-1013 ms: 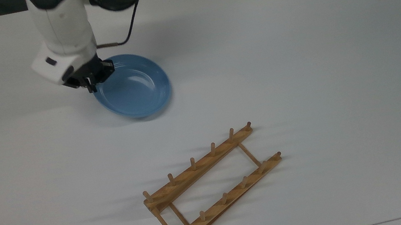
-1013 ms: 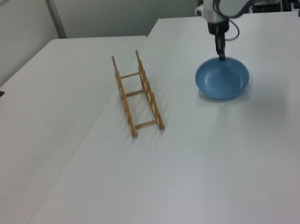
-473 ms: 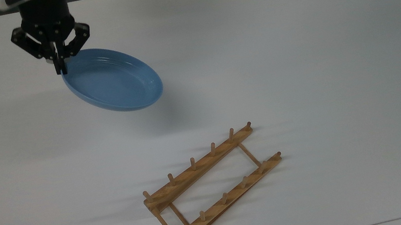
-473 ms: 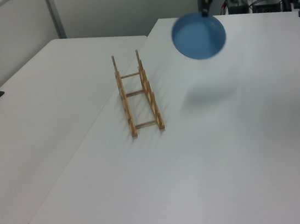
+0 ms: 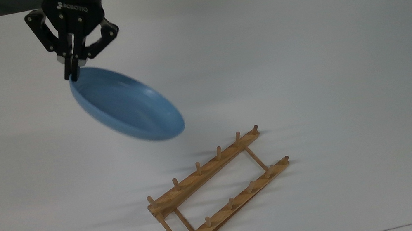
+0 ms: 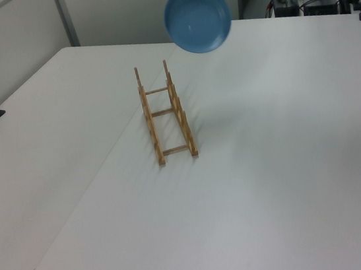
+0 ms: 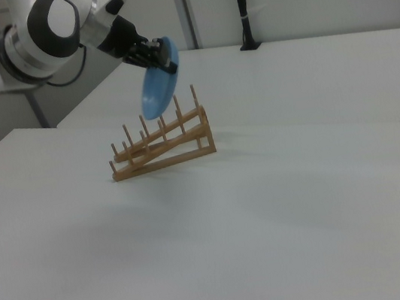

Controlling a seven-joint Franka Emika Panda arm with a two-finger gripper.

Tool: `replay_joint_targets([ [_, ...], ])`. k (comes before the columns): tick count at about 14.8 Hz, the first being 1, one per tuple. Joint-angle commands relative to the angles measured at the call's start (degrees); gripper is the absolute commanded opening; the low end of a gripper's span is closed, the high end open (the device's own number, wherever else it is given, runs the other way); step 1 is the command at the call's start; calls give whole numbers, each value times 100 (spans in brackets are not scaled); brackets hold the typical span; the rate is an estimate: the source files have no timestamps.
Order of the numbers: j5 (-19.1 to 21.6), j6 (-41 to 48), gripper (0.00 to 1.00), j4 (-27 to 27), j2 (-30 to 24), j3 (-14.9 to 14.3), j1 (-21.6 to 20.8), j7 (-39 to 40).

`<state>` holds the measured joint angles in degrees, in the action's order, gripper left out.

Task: Place plate in plate rack
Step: 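Lift the plate by its rim and tilt it upright, then carry the upright plate over the rack and lower it between pegs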

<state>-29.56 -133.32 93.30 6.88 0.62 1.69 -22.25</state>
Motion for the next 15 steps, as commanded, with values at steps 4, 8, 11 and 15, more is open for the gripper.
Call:
replay_joint_targets([
  [4, -4026, -616, 0, -84, 875, -9, -222, -4554],
  [8, -4673, -616, 0, -268, 1060, 0, -239, -5833],
  [11, -4700, -616, 0, -444, 1122, 17, -239, -6159],
  [15, -4954, -616, 0, -865, 1438, 184, -283, -6624],
])
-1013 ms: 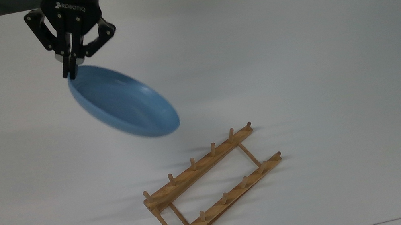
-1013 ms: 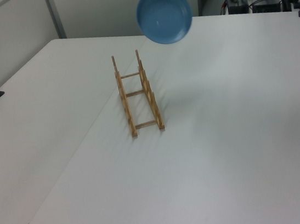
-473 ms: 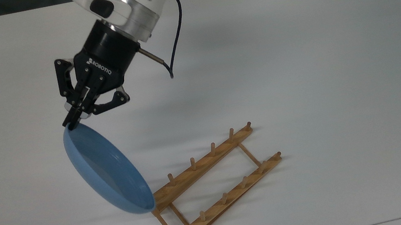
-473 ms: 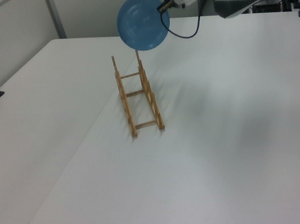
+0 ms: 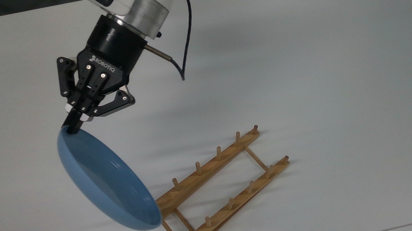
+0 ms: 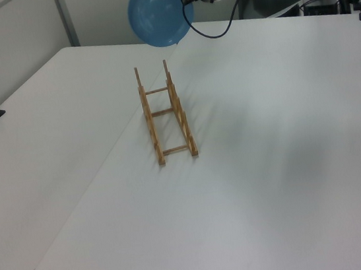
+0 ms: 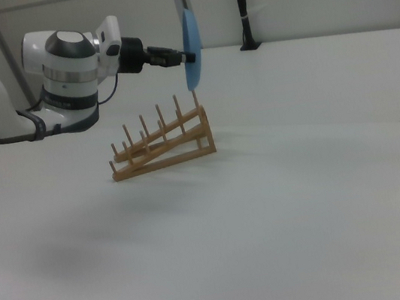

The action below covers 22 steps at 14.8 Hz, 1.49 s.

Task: Place plate in plate rack
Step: 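Carry the upright plate over the rack and lower it between pegs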

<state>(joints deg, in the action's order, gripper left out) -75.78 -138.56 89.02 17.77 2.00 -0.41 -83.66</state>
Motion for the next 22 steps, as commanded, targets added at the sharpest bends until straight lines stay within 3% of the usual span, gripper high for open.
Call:
replay_joint_targets([
  [1, -393, -92, 0, -534, 454, 46, -134, -606],
  [10, -895, 5, 0, -799, 1053, 46, -425, -1100],
  [22, -1351, 22, 0, -685, 1264, 55, -504, -1100],
])
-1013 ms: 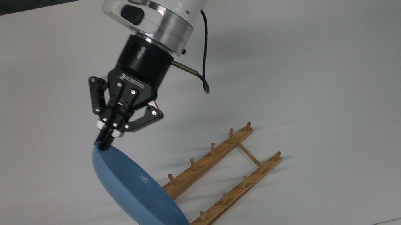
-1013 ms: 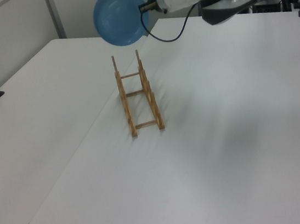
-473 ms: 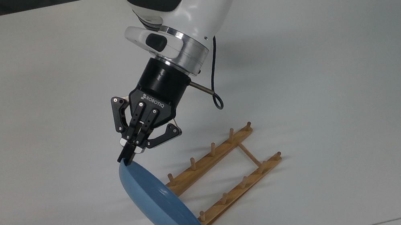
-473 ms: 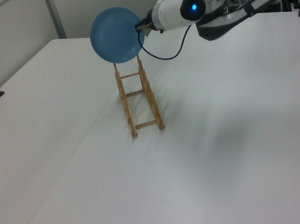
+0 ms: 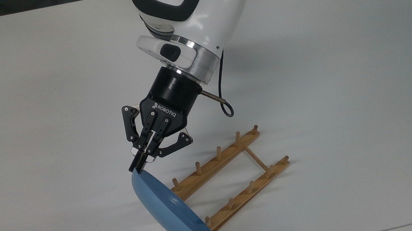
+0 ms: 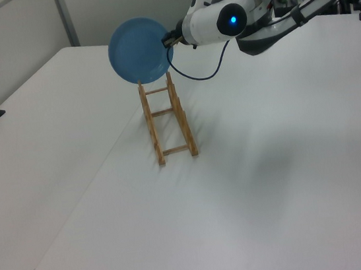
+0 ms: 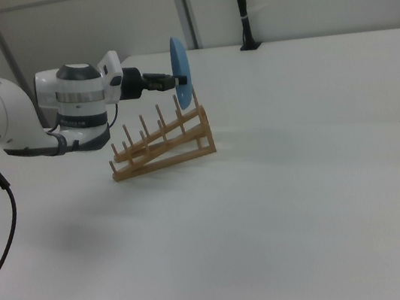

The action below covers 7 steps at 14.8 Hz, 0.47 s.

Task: Place plate in plate rack
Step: 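Carry the upright plate over the rack and lower it between pegs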

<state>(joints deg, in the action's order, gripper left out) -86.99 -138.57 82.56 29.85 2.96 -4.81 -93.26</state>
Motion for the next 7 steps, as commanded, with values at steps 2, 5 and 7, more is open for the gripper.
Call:
replay_joint_targets([
  [2, -248, 23, 9, -21, 65, -42, -55, -149],
  [5, -204, 23, 37, -21, 65, -42, -37, -271],
  [7, -196, 14, 47, -21, 56, -42, -37, -377],
])
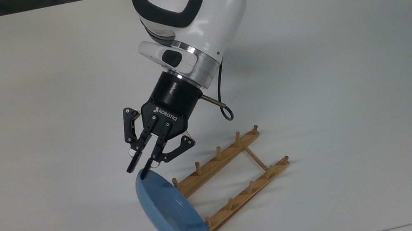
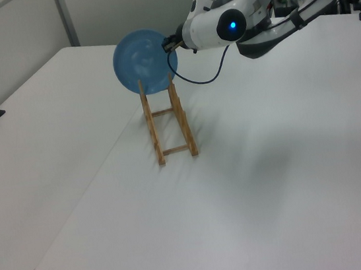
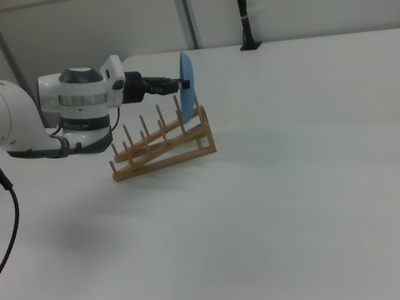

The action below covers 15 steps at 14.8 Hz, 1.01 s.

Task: Place plate in plate rack

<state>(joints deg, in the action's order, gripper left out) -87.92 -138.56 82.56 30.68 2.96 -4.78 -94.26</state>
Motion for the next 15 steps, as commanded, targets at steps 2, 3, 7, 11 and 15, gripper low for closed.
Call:
replay_joint_targets([
  [2, -94, 22, 64, -30, -53, -33, -40, -277],
  [3, -102, 22, 95, -38, -53, -33, -40, -269],
  [7, 597, 14, 100, -56, -386, 2, -6, -208],
  [11, 3299, 205, 100, -12, -1054, 38, 12, 748],
  [15, 5965, 2013, 100, 23, -1678, 47, 21, 2916],
])
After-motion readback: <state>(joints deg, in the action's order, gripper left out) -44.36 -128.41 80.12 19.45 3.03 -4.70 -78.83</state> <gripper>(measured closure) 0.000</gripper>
